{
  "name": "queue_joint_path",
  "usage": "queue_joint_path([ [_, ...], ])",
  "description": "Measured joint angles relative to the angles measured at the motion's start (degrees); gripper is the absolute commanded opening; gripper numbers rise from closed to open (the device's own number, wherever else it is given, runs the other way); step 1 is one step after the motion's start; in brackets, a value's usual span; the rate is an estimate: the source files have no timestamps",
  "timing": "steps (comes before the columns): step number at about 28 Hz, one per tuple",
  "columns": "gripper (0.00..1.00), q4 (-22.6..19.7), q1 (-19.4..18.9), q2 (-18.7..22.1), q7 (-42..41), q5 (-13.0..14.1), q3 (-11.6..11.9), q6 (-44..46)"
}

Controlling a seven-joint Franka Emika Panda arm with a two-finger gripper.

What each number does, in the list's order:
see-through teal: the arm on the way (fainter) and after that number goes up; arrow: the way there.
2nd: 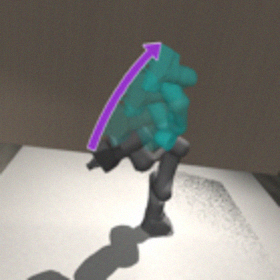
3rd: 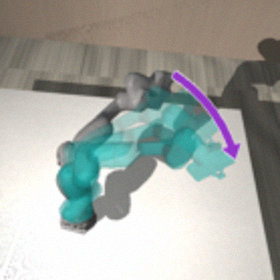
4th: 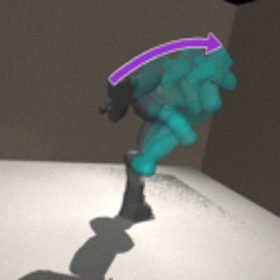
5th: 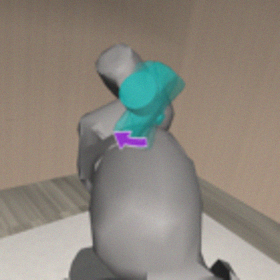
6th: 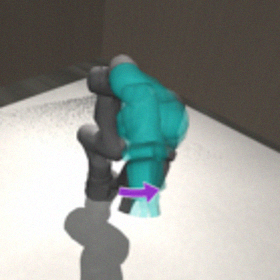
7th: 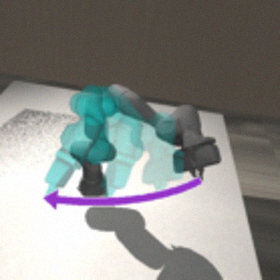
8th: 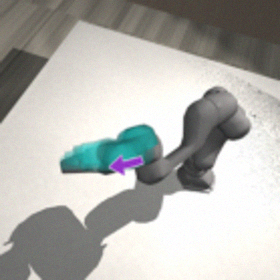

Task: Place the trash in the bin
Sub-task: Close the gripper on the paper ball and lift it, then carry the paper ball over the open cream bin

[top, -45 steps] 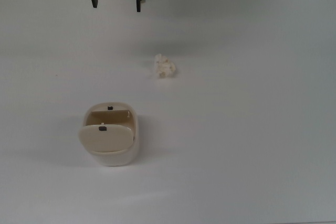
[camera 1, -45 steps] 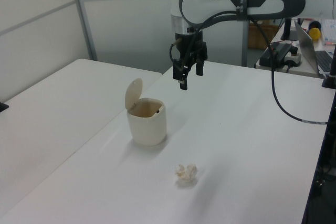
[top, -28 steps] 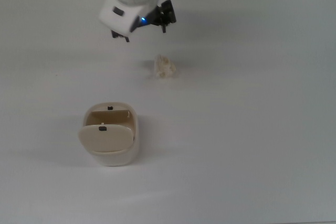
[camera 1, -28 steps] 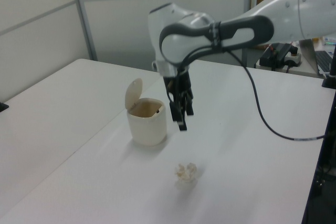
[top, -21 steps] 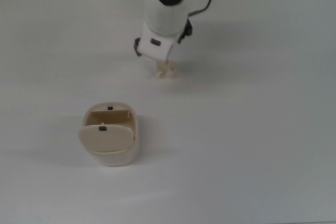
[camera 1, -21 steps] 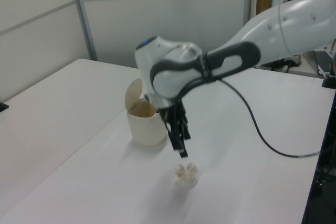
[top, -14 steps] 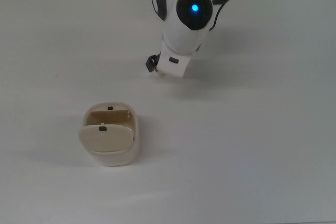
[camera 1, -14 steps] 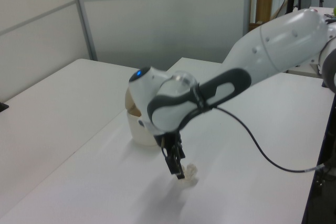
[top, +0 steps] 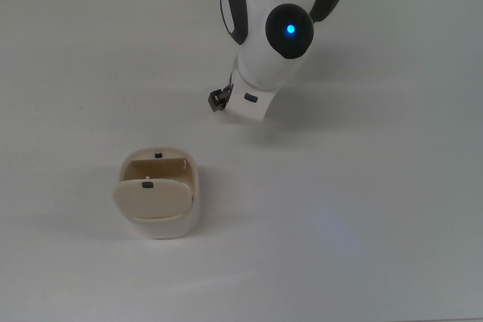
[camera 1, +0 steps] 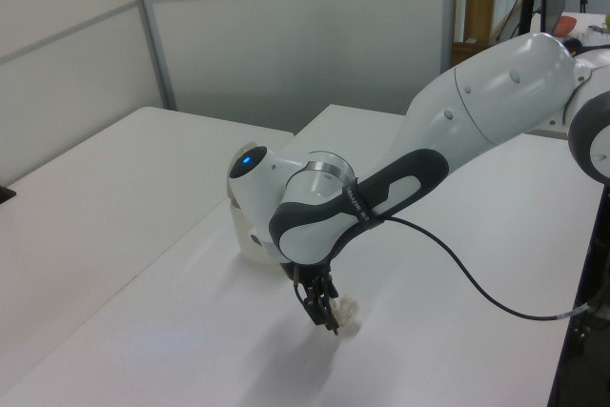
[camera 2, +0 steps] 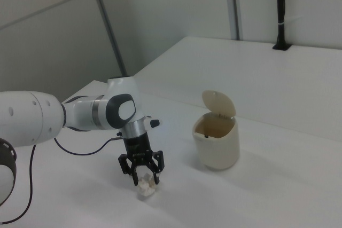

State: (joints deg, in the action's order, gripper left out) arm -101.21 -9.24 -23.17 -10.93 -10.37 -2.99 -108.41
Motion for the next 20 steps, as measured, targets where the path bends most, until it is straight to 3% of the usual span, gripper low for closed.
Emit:
queue_joint_path([
  [10,0.04,0.42,0.0,0.05,0.12,-0.08,0.14,0.0],
  [20,0.0,3.06,0.8,3.85,4.76,-0.08,1.56,0.0],
])
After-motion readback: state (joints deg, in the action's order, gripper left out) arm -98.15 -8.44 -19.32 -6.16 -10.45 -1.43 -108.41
